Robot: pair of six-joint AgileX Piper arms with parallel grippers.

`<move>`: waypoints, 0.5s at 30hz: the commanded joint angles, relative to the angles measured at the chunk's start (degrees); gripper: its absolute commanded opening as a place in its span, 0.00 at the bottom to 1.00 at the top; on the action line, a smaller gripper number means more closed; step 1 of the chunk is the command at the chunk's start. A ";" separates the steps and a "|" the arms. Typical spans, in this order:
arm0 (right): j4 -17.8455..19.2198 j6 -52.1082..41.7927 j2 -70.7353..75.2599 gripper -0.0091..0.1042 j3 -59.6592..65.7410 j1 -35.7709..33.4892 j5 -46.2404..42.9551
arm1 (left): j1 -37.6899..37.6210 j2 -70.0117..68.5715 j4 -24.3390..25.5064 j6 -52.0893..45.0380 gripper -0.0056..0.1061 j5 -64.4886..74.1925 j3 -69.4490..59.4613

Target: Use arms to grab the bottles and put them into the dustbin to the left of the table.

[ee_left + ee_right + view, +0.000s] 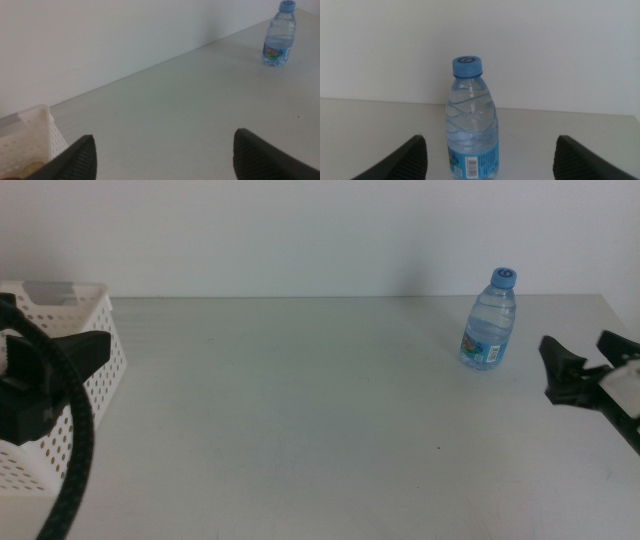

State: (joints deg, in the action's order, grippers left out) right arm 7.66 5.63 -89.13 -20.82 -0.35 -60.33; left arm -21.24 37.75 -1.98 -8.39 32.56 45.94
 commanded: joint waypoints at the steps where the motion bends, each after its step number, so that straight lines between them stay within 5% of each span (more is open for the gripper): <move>1: 1.29 -0.82 -2.35 0.65 -5.20 0.33 -5.15 | -0.41 0.00 -0.19 0.84 0.89 -4.36 1.57; 15: 7.76 -0.71 -17.85 0.65 -24.53 -0.46 -1.44 | -0.41 0.00 -0.19 0.84 0.89 -4.36 1.57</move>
State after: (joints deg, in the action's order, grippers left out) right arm 15.03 5.63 -108.26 -42.52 -0.61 -58.50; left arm -21.24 37.75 -1.98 -8.39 32.56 45.94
